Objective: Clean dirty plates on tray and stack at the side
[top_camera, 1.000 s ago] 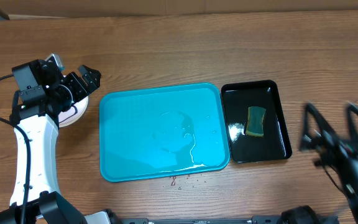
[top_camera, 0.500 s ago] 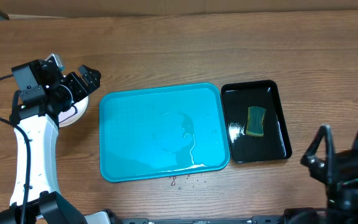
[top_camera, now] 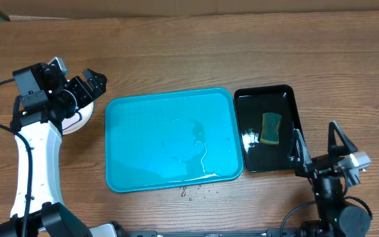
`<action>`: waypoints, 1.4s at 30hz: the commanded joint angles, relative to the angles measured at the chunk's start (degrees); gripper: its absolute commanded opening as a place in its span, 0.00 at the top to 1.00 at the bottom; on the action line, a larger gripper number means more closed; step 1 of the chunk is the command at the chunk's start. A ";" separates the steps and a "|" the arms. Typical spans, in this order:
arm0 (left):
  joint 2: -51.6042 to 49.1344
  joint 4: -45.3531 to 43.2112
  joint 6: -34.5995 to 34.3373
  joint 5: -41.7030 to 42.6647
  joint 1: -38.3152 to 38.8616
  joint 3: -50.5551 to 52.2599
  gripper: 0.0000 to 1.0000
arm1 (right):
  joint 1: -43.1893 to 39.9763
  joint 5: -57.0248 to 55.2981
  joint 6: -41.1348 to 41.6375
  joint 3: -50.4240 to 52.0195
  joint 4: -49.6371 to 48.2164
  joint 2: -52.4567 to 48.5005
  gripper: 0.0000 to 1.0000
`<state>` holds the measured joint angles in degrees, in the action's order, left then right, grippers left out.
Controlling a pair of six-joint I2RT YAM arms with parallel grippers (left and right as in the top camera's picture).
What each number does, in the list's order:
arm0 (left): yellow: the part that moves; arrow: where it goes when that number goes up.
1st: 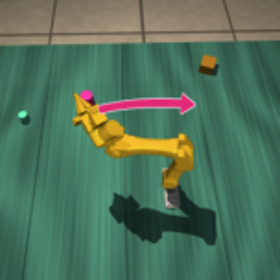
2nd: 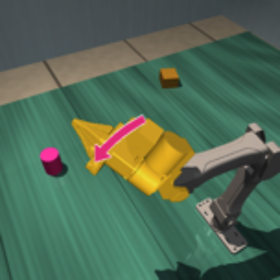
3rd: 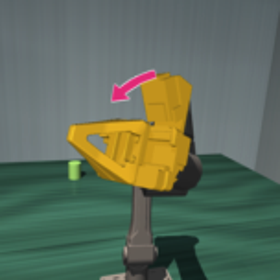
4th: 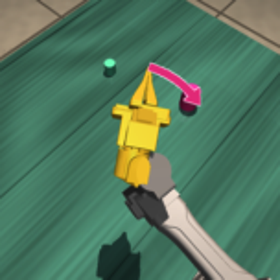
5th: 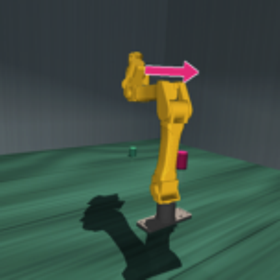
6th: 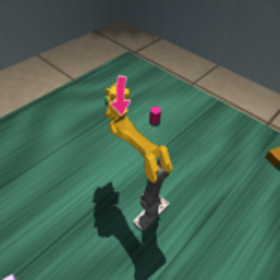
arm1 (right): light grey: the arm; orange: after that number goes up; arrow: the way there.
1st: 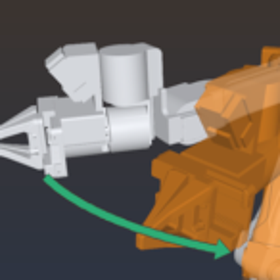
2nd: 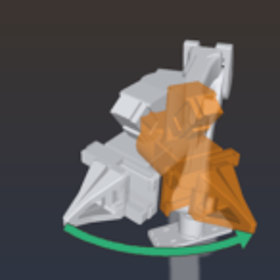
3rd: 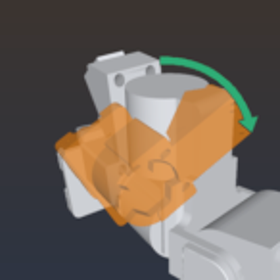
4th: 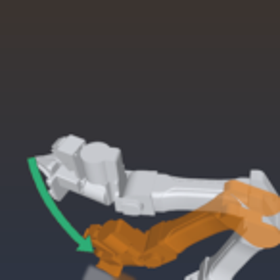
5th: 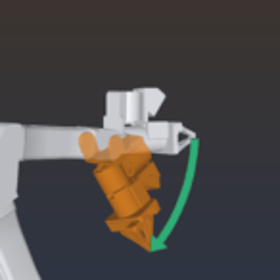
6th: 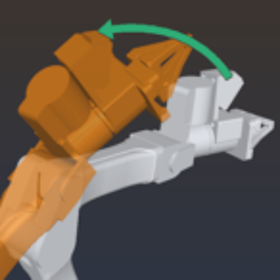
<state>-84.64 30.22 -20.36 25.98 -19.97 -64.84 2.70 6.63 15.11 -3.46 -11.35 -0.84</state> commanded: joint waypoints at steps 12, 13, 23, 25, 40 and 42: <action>-0.37 -0.11 1.53 0.81 0.13 -0.46 0.00 | -0.20 -1.90 -0.35 2.99 15.78 0.68 0.00; -0.37 -0.11 1.53 0.81 0.13 -0.46 0.00 | -0.20 -1.92 -0.35 2.99 15.78 0.68 0.00; -0.37 -0.11 1.53 0.81 0.13 -0.46 0.00 | -0.20 -1.90 -0.35 2.99 15.78 0.68 0.00; -0.37 -0.11 1.53 0.81 0.13 -0.46 0.00 | -0.20 -1.90 -0.35 2.99 15.78 0.68 0.00; -0.37 -0.11 1.53 0.81 0.13 -0.46 0.00 | -0.20 -1.92 -0.35 2.99 15.78 0.68 0.00; -0.35 -0.07 1.53 0.44 0.31 -0.44 0.00 | -0.20 -1.90 -0.35 2.99 15.78 0.68 0.00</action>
<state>-84.64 30.22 -20.36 25.98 -19.97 -64.84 2.70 5.50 14.96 -1.04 4.73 -0.78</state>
